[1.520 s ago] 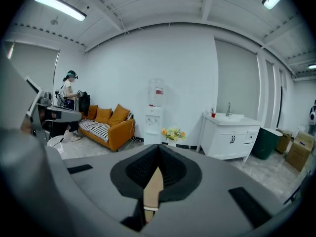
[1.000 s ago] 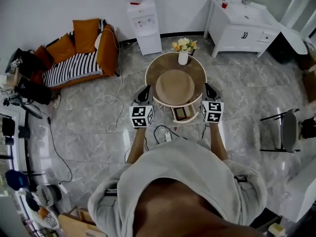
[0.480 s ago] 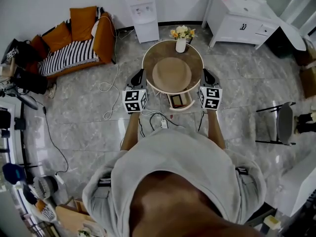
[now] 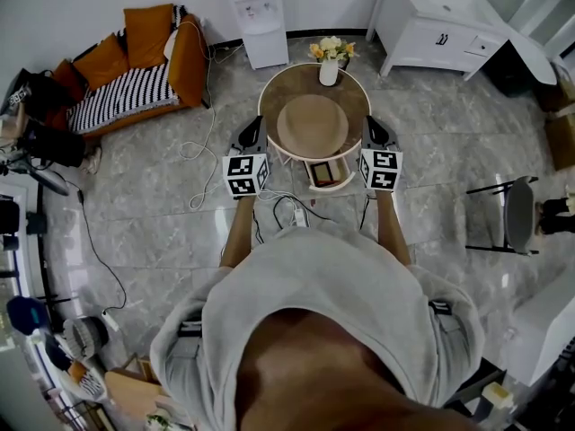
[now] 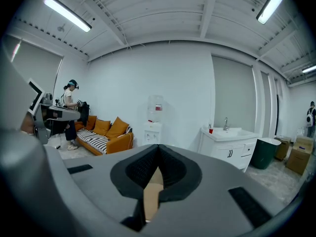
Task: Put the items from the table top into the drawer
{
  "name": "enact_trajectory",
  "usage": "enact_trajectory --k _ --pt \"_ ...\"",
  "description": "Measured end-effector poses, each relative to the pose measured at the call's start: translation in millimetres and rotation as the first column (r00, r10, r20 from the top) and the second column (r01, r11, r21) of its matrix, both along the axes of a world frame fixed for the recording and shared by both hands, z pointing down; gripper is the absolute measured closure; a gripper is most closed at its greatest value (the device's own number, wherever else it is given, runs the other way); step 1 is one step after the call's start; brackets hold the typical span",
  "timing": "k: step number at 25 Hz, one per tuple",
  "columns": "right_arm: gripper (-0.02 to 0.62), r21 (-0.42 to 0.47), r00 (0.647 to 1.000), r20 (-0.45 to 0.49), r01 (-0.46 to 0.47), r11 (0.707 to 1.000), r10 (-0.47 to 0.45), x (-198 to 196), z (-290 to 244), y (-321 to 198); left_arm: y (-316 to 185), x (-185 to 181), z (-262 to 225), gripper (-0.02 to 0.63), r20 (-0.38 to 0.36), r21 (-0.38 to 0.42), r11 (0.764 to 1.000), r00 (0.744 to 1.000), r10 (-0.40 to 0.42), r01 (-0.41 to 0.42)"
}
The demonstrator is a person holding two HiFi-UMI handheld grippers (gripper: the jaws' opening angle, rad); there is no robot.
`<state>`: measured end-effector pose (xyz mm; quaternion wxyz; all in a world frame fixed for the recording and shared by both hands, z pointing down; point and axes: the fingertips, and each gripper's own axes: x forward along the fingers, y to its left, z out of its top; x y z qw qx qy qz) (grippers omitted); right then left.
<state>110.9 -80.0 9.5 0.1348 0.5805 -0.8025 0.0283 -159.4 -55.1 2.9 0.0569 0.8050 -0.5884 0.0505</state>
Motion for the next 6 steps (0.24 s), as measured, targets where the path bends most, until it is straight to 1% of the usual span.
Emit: enact_trajectory --k 6 --pt "0.572 0.009 1.000 -0.008 0.001 1.000 -0.001 -8.0 -5.0 -3.2 -3.8 -2.0 -3.0 0.591 -0.004 0.007 1.000 1.000 0.007 -0.007"
